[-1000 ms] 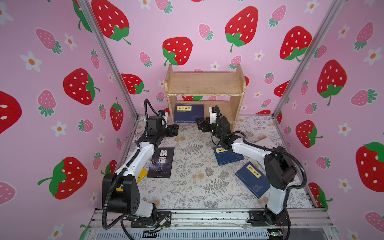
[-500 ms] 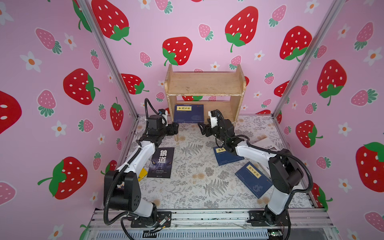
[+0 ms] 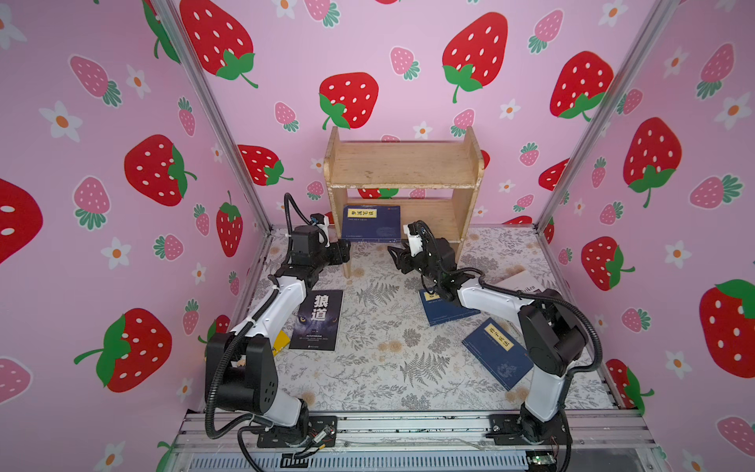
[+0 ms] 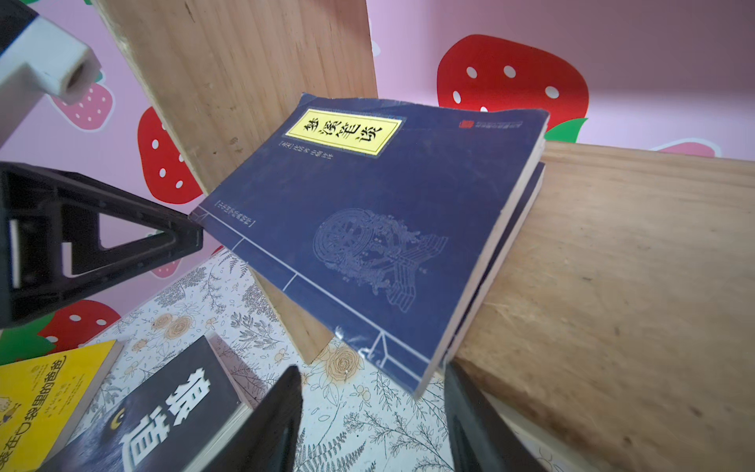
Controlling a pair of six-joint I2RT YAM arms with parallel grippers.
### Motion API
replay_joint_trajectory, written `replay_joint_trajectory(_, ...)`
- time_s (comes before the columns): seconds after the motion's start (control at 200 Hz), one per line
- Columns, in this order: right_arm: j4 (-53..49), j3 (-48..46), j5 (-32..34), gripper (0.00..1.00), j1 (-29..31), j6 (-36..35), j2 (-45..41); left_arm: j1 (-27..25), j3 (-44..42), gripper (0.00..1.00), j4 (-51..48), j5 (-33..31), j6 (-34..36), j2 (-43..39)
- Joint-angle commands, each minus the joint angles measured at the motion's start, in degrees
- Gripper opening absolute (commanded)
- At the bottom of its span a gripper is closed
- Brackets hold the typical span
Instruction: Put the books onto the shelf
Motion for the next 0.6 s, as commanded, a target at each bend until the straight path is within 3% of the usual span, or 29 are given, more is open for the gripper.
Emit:
replay_joint_trajectory(0.0, 2.27, 1.82, 1.65, 0.56, 0.06, -0.73, 1.56, -0.06, 3.00, 0.74, 1.36, -0.20, -0.15, 0.80)
replay_joint_trajectory(0.38, 3.81, 3.47, 3.75, 0.48, 0.12, 1.39, 3.11, -0.04, 3.39, 0.68, 2.31, -1.56, -0.25, 1.39)
replay_joint_trajectory(0.595, 3.70, 3.93, 5.71, 0.43, 0.13, 2.78, 3.26, -0.09, 3.35, 0.58, 3.03, -2.27, -0.77, 1.82)
